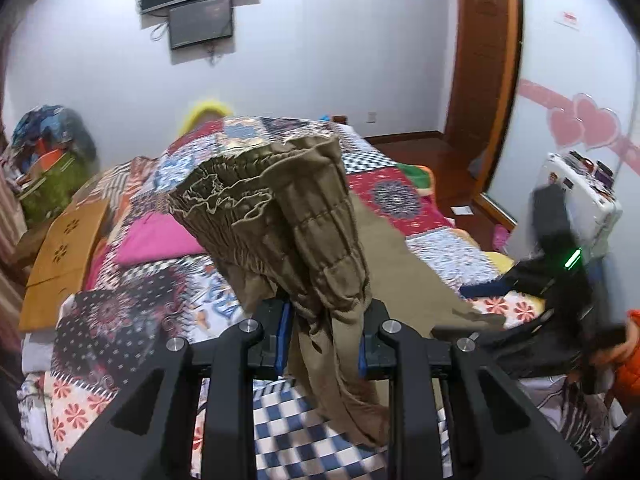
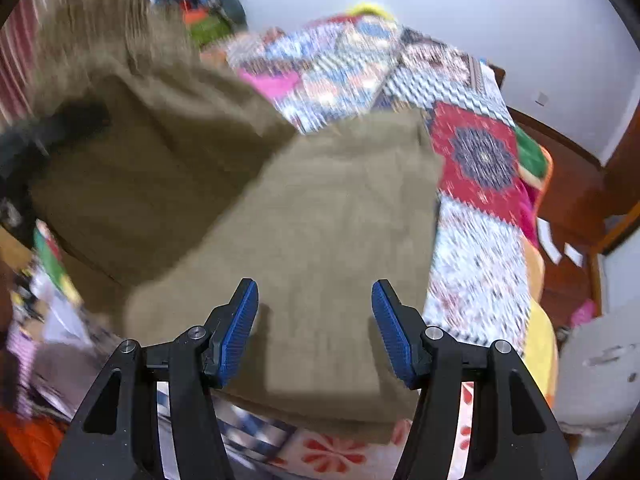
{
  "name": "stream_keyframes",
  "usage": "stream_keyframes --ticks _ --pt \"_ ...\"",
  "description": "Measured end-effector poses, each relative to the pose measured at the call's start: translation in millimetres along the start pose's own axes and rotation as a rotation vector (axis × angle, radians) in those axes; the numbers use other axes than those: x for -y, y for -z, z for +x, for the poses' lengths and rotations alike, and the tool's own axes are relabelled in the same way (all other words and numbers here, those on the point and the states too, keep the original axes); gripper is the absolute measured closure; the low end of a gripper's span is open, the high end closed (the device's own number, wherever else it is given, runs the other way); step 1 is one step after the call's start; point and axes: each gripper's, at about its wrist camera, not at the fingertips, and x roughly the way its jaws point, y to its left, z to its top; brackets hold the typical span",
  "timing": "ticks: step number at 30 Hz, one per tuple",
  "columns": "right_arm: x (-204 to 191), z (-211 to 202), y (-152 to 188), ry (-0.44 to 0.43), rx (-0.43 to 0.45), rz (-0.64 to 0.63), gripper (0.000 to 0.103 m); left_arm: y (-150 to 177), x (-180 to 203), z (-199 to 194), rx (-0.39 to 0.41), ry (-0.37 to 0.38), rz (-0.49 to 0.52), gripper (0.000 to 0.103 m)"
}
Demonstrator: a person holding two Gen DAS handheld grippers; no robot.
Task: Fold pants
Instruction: 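Lift the olive pants up by the waistband with the left tool, then lower the hanging pants onto the quilt and open the left tool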
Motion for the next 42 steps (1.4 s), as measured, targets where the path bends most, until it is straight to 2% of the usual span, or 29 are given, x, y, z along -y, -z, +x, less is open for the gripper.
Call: stream_keyframes --ticks 2,6,8,14,18,24,29,37,42 --pt "2.2 17.2 12.1 -0.024 -0.054 -0.006 0.047 -4.0 12.0 3.7 0.000 0.021 0.018 0.078" --pt "21.2 23.4 15.3 -0.116 -0.052 0.088 0.046 -10.0 30.4 11.2 -0.010 0.041 0.053 0.079" --pt "28.9 18.5 16.7 -0.134 -0.039 0.135 0.046 -12.0 37.5 15.2 -0.017 0.047 0.068 0.079" --pt "46.4 -22.2 27.3 -0.065 0.039 0.154 0.046 -18.7 50.8 26.3 -0.032 0.074 0.097 0.079" --pt "61.4 -31.3 40.7 -0.015 0.046 0.190 0.045 -26.2 60.6 33.6 -0.040 0.097 0.111 0.079" --pt "59.5 3.4 63.2 -0.034 -0.029 0.229 0.045 -33.4 78.5 47.4 -0.060 0.142 0.130 0.079" --pt "72.8 5.0 69.0 -0.101 -0.018 0.315 0.044 -35.4 90.6 62.3 -0.094 0.183 0.130 0.079" --pt "71.1 0.1 68.8 -0.077 -0.017 0.309 0.044 -30.8 112.0 89.6 -0.163 0.225 0.179 0.079" --pt "83.3 -33.9 70.1 -0.007 0.052 0.327 0.044 -22.9 129.2 107.4 -0.213 0.228 0.243 0.079"
